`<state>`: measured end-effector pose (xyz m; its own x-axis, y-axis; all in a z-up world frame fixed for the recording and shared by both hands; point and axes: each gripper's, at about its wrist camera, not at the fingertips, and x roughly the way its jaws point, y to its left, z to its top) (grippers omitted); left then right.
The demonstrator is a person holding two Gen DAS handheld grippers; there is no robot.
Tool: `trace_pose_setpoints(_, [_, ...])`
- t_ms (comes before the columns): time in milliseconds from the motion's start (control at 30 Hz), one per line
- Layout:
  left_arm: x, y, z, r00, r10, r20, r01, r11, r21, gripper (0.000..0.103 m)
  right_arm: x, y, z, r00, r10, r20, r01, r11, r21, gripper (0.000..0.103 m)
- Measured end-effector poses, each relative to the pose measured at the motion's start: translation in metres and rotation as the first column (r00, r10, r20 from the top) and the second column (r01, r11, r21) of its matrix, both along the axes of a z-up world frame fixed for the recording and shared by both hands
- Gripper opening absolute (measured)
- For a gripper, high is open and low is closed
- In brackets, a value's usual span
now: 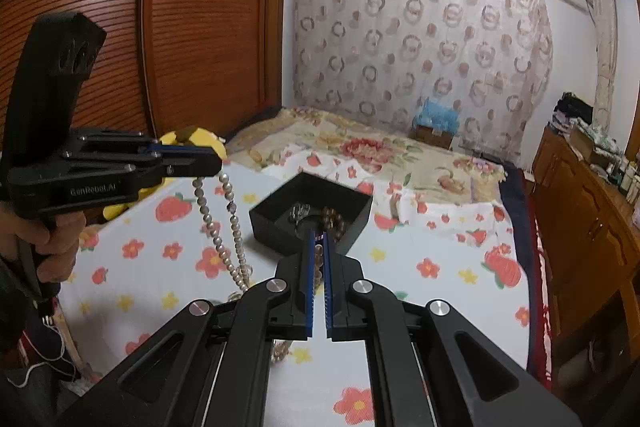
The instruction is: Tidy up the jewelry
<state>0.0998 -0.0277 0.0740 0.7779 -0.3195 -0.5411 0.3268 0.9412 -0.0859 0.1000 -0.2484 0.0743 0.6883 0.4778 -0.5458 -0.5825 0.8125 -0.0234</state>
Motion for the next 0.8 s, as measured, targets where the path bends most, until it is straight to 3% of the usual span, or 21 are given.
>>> trace_pose_setpoints(433, [0.002,0.012,0.019,0.999,0.033,0.038,-0.033,0.999,-0.01,0.006,-0.002,0.006,0.047,0.997,0.003,0.083,-0.005,1.0,0.021,0.005])
trace_pose_setpoints(800, [0.015,0.017,0.04,0.997,0.034,0.072,-0.033,0.999,-0.025,0.006,0.011,0.013,0.059,0.996,0.021,0.089,-0.023,1.0,0.016,0.005])
